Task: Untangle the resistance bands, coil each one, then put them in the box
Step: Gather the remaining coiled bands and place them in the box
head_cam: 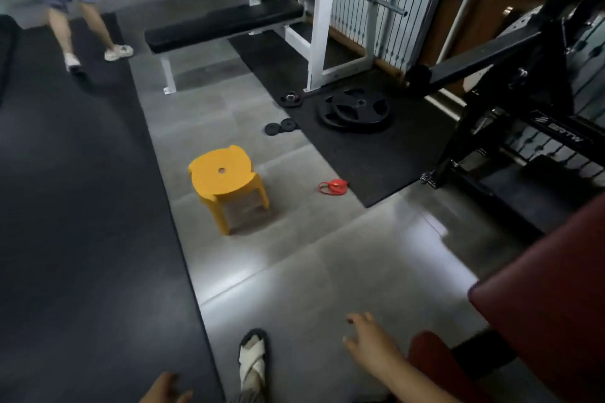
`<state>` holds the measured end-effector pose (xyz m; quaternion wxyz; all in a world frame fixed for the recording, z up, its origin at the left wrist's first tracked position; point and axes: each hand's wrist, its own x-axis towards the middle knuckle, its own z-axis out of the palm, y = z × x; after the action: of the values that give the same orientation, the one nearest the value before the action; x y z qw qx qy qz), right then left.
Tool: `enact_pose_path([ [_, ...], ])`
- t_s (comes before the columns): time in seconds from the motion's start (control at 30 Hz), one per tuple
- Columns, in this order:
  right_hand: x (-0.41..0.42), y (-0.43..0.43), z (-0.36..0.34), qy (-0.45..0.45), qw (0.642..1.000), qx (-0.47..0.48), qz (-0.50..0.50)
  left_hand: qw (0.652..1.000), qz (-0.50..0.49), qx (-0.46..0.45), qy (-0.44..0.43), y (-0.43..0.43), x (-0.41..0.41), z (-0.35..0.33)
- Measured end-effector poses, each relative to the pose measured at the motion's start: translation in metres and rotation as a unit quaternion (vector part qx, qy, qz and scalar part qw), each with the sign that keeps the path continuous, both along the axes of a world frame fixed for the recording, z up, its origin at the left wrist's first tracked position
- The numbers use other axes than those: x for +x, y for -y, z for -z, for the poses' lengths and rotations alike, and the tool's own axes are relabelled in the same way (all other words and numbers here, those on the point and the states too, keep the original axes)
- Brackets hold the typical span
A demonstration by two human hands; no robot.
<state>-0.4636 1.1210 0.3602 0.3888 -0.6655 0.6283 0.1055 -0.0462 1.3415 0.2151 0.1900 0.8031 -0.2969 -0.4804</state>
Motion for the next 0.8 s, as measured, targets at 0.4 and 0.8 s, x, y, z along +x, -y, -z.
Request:
enact_pose_path([
  [0.4,0.115,0.161,0.005,-0.008,0.987,0.038,0.159,0.979,0.173,0.079,0.077,0.389,0.003,-0.155],
  [0.8,0.089,0.413,0.035,-0.016,0.964,0.062,0.258,0.945,0.314,0.085,0.036,0.682,-0.065,-0.128],
])
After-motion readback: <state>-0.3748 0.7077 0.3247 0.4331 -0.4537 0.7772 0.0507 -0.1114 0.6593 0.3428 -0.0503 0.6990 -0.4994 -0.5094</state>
